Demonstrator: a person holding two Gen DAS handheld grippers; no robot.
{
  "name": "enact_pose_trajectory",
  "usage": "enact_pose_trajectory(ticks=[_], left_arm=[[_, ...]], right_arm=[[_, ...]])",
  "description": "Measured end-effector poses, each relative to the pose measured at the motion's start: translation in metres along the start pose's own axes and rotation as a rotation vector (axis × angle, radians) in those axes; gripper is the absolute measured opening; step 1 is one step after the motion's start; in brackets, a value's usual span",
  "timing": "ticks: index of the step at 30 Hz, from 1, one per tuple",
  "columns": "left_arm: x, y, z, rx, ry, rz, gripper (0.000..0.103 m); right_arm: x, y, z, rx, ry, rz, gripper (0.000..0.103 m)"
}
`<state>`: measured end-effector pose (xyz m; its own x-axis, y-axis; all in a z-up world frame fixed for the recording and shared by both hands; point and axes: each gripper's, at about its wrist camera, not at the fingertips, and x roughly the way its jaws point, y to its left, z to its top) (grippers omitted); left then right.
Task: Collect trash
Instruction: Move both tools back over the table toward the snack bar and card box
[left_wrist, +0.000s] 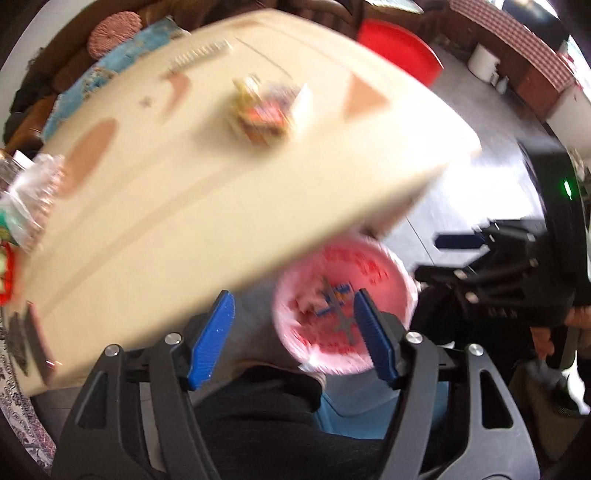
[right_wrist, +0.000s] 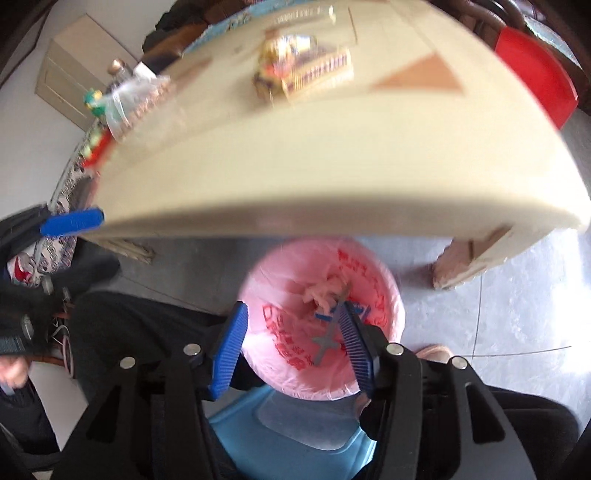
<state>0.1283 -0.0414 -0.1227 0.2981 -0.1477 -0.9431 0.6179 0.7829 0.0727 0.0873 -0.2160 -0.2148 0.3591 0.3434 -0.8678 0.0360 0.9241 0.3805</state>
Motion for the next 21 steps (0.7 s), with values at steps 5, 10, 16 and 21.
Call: enact_pose_trajectory(ticks=[5,10,16,21], left_arm=[[-0.022,0.029,0.071,-0.001,-0.018,0.075,0.068],[-0.006,0.049,0.148,-0.010,0.016,0.113,0.069],[0.049,0.056,0.211,-0.043,0.085,0.059,0.069],[0.108,0.055,0.240,-0.020,0.160,0.071,0.069]], right_arm=[[-0.041,-0.005,0.062,0.065,-0.034,0.028,0.053],[-0.049,-0.008,0.129,0.115,-0.035,-0.002,0.057],[-0.025,-0.018,0.172,0.187,0.015,0.005,0.057],[-0.002,-0.028,0.192,0.242,0.051,0.030,0.057]])
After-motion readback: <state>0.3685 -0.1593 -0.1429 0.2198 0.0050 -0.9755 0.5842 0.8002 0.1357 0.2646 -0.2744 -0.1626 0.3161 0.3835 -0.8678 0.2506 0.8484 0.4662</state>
